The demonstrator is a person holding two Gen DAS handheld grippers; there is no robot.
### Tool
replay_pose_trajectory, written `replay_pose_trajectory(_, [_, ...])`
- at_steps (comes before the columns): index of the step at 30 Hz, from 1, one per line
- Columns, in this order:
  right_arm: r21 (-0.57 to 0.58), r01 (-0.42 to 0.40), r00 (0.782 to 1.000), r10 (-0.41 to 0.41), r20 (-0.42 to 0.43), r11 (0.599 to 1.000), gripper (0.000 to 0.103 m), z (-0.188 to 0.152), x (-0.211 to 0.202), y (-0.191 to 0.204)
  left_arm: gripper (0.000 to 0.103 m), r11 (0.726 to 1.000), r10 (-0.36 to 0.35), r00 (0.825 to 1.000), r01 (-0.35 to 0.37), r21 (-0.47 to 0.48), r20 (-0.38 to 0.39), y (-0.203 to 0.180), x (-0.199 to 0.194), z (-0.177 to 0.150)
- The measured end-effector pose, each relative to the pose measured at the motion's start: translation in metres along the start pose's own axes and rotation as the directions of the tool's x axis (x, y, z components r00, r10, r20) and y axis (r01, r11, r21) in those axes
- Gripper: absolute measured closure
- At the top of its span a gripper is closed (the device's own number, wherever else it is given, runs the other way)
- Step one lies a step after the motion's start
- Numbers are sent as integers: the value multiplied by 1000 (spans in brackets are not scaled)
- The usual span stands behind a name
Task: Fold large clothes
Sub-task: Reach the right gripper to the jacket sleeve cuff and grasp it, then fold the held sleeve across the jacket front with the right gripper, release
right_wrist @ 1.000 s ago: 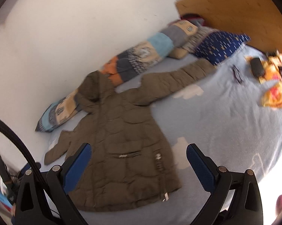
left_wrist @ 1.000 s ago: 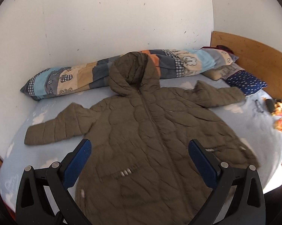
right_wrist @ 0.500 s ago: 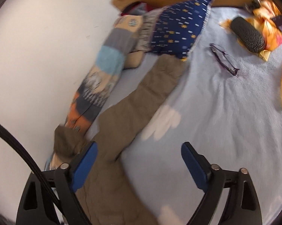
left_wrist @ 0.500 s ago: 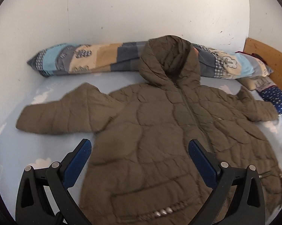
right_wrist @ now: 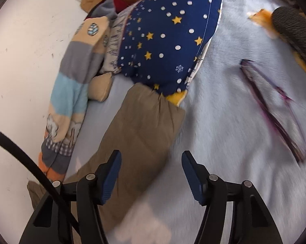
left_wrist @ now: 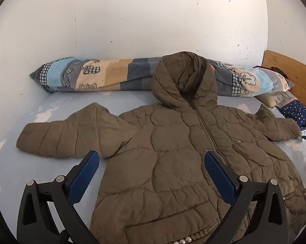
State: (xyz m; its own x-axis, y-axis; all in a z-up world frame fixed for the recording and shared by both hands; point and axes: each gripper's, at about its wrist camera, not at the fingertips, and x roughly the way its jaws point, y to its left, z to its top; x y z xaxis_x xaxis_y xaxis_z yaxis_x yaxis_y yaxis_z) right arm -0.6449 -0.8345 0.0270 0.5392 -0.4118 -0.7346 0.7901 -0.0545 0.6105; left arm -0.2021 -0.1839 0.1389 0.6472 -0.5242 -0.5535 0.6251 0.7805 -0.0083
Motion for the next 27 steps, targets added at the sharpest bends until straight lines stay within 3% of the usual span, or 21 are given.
replay_pose_trajectory(8, [-9, 20, 1000, -20, -17, 1000, 39, 21, 45, -13, 0, 1000, -14, 1000, 14, 25, -4, -10, 6, -4])
replay_pose_trajectory(9, [-18, 16, 1000, -16, -4, 1000, 48, 21, 46, -12, 0, 999, -14, 1000, 15, 32, -9, -11, 7, -6])
replay_pose_trajectory(10, [-27, -4, 1000, 4, 2, 1000, 66, 22, 47, -11, 0, 999, -16, 1000, 17, 38, -14, -13, 8, -6])
replay_pose_trajectory(13, [-81, -46, 999, 48, 16, 996, 81, 20, 39, -3, 0, 998, -27, 999, 28, 53, -19, -17, 7, -7])
replay_pose_trajectory(16, [-139, -49, 996, 58, 62, 989, 83, 19, 18, 7, 0, 998, -39, 999, 40, 52, -17, -18, 4, -7])
replay_pose_trajectory(23, [-141, -40, 984, 64, 165, 989, 84, 31, -53, 22, 0, 997, -62, 998, 63, 34, -10, -18, -6, -3])
replay_pose_trajectory(27, [-202, -58, 979, 95, 180, 978, 84, 29, -85, 57, 0, 998, -67, 998, 67, 10, 3, -13, -13, 1])
